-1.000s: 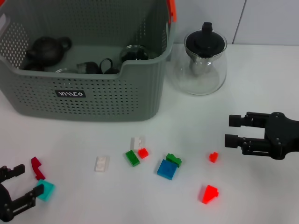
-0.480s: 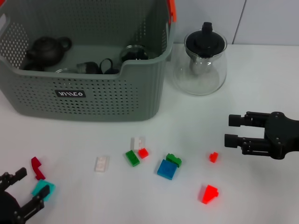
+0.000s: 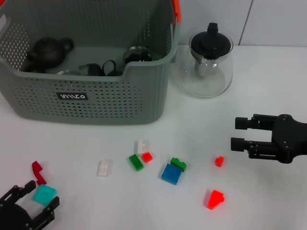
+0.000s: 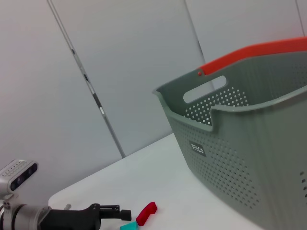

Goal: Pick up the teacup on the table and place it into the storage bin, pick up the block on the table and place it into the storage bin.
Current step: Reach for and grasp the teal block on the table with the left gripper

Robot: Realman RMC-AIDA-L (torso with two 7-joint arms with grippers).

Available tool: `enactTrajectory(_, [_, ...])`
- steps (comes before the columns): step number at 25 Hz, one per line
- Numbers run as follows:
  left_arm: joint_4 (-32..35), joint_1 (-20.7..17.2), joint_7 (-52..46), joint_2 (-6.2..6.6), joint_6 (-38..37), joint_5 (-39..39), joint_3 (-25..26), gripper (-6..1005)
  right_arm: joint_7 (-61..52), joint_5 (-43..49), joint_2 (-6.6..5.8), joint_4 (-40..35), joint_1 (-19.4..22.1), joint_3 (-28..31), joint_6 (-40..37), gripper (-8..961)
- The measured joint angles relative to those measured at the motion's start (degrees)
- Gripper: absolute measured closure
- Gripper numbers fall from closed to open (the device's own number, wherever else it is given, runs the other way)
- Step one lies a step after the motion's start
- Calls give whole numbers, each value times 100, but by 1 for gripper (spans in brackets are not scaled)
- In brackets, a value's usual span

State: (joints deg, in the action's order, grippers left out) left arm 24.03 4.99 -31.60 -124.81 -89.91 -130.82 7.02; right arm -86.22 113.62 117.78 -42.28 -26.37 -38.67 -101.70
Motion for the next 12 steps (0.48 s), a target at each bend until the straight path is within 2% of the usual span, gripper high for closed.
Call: enactTrajectory(12, [-43,1,-2,0,201,-6,9,381,0,2,-1,0,9,0,2,222])
